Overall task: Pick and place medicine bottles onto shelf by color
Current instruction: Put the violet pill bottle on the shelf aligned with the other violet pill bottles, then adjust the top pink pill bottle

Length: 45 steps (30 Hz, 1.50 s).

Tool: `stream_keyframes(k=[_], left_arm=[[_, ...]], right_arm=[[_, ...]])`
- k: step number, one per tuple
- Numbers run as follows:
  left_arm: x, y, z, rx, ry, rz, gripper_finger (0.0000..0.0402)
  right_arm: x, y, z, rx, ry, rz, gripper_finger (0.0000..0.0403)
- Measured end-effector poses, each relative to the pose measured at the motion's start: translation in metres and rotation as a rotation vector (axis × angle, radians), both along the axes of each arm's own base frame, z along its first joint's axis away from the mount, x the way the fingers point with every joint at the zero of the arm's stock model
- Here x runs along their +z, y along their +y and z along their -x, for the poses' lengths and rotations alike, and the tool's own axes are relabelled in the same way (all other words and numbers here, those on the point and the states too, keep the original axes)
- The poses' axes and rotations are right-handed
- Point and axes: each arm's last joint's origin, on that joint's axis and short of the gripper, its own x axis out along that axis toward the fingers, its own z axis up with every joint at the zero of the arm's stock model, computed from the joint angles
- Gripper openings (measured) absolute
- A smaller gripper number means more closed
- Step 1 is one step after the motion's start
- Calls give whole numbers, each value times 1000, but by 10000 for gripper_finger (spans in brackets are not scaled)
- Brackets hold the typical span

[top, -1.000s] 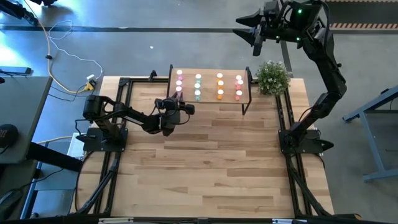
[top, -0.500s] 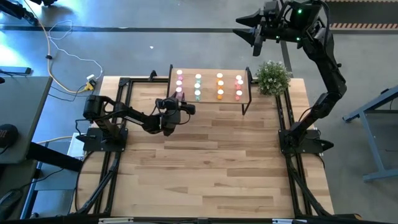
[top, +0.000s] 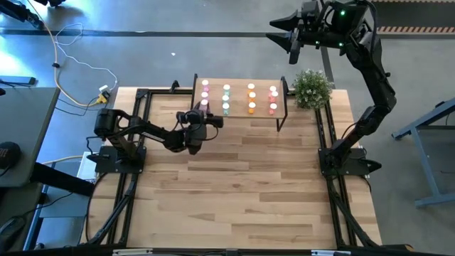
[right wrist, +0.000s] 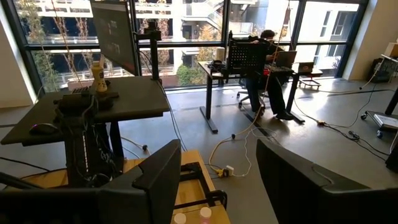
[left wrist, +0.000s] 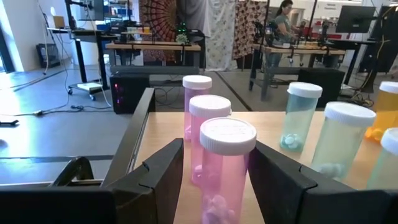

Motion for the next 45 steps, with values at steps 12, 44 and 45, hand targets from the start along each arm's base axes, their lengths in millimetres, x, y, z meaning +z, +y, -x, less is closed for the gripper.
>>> stream_keyframes(k=[12,44,45], left_arm=[[5,-2,0,-46,-35,3,165],[165,-10,114,-404,-171,-185,165],[165,-8,119,-444,-167,-171,165]], right_arm=[[0,0,0,0,-3,-11,201],[-34,-37,-43,-47,62,-195,201],[-35,-38,-44,-53,68,-199,201]])
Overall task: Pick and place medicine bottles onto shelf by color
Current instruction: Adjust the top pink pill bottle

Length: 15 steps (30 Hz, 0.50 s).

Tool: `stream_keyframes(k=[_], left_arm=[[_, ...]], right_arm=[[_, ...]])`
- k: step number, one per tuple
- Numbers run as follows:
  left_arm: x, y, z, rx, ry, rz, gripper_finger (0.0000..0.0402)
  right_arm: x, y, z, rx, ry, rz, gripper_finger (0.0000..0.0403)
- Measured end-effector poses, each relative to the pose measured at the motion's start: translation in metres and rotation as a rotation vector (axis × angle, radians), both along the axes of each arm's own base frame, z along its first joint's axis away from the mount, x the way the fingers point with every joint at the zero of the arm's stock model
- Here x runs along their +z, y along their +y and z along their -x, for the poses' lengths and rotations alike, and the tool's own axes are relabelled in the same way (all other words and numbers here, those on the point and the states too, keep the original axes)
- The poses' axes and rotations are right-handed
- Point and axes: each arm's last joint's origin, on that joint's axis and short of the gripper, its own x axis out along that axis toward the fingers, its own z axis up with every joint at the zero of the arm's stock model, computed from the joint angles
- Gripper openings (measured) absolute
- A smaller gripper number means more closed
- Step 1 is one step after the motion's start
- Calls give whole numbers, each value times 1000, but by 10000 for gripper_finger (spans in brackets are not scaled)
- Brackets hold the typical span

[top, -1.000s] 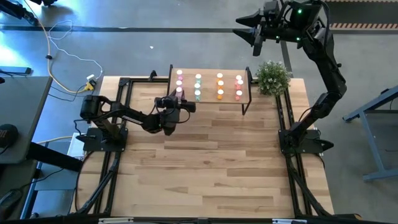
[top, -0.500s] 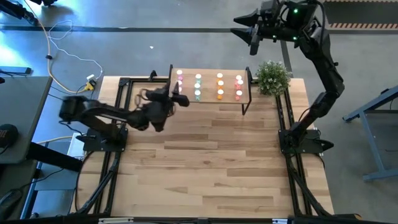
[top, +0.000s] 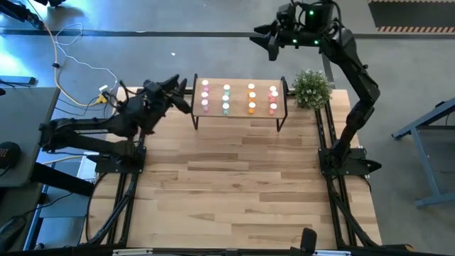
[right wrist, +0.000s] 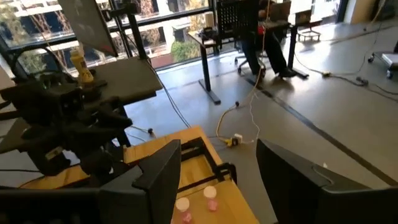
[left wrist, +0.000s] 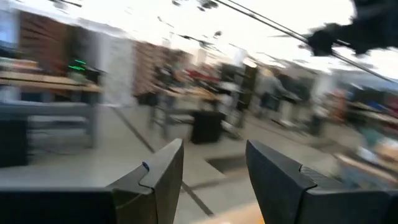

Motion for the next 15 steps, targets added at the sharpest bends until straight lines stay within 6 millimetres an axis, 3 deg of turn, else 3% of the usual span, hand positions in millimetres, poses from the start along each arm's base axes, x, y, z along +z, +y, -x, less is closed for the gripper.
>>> stream_keyframes(k=[7,15], left_arm=[[-11,9,20,-282,128,108,165],[-8,31,26,-359,386,240,165]], right_arm=[[-9,-1,1,-68,70,-60,201],[-19,-1,4,-110,189,-60,201]])
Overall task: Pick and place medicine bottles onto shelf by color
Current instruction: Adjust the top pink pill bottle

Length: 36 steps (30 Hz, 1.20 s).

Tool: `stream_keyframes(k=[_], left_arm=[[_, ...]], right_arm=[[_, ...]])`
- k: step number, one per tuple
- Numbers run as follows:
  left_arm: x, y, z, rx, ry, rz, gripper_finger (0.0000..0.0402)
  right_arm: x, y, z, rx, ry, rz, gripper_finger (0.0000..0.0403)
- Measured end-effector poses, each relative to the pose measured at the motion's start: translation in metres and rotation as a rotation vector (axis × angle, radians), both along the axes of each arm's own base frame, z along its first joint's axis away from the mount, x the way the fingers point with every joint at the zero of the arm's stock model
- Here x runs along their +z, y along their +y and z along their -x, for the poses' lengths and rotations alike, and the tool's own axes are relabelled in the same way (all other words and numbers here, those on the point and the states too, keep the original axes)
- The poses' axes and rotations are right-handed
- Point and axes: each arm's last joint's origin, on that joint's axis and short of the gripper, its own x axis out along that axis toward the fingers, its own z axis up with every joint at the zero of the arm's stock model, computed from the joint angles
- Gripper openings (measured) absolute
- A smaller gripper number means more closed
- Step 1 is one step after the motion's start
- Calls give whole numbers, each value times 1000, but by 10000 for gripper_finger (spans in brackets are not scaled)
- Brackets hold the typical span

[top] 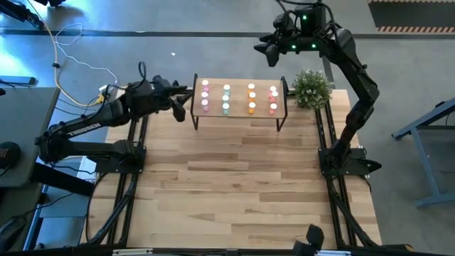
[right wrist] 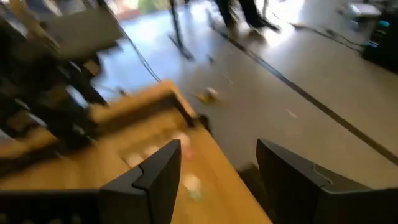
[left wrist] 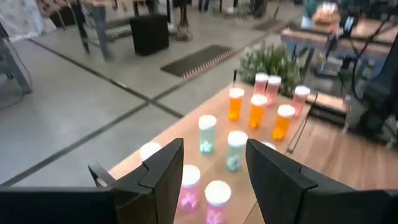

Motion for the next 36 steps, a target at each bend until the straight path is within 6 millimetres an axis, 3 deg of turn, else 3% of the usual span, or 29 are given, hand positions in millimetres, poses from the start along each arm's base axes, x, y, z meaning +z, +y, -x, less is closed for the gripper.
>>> stream_keyframes(k=[5,11,17,22,28,36], left_arm=[[-1,13,-1,-28,37,26,165],[-7,23,-2,9,21,88,165],[-5,27,-1,20,24,55,165],[-4,28,0,47,17,40,165],[-4,28,0,67,20,35,165],[-4,28,0,68,21,35,165]], right_arm=[[-15,-6,11,-110,219,44,201],[-31,-13,34,-155,432,-23,201],[-53,-38,50,-183,582,-133,201],[-68,-57,46,-171,580,-223,201],[-88,-66,35,-172,627,-319,201],[-122,-61,18,-120,712,-444,201]])
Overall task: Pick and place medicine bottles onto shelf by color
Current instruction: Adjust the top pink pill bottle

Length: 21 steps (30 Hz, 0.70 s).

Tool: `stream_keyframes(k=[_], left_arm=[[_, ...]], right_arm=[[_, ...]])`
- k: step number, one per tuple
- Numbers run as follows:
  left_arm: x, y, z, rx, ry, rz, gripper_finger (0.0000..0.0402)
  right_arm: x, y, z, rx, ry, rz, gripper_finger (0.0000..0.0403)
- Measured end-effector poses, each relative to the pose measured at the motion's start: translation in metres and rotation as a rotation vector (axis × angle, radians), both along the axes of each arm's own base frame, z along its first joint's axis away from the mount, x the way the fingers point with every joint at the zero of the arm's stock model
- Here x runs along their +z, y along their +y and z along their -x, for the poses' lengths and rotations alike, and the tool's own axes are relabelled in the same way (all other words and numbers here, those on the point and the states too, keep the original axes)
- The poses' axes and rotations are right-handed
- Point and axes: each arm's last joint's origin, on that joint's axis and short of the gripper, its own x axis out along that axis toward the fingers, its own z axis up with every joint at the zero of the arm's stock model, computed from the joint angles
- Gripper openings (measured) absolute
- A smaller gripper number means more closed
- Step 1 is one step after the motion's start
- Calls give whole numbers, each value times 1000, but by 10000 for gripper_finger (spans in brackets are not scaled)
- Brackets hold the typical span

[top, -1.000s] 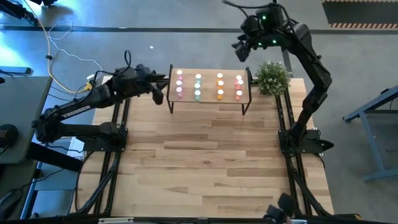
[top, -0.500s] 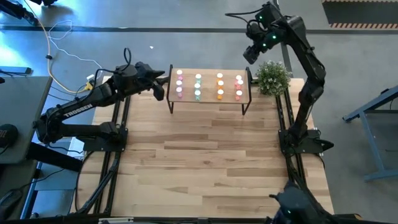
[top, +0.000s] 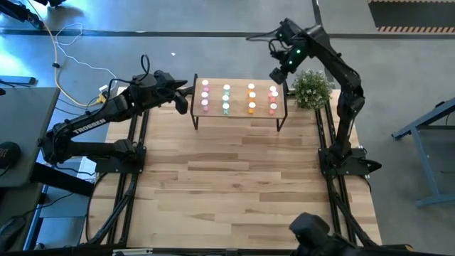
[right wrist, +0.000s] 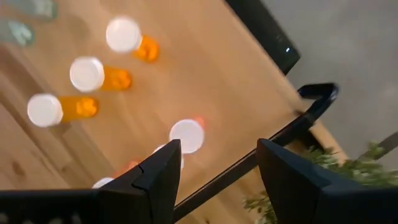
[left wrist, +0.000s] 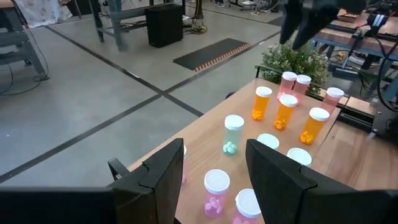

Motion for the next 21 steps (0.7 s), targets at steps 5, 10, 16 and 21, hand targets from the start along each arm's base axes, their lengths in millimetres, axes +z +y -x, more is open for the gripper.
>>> stream_keyframes(k=[5,10,16,21], left_arm=[[0,0,0,0,0,0,165],[0,0,0,0,0,0,165],[0,0,0,0,0,0,165],[0,0,0,0,0,0,165]], right_arm=[[-21,6,-11,36,50,-55,201],[-33,9,-21,58,65,-57,201],[-42,12,-27,68,97,-34,201],[-45,11,-28,61,115,-23,201]])
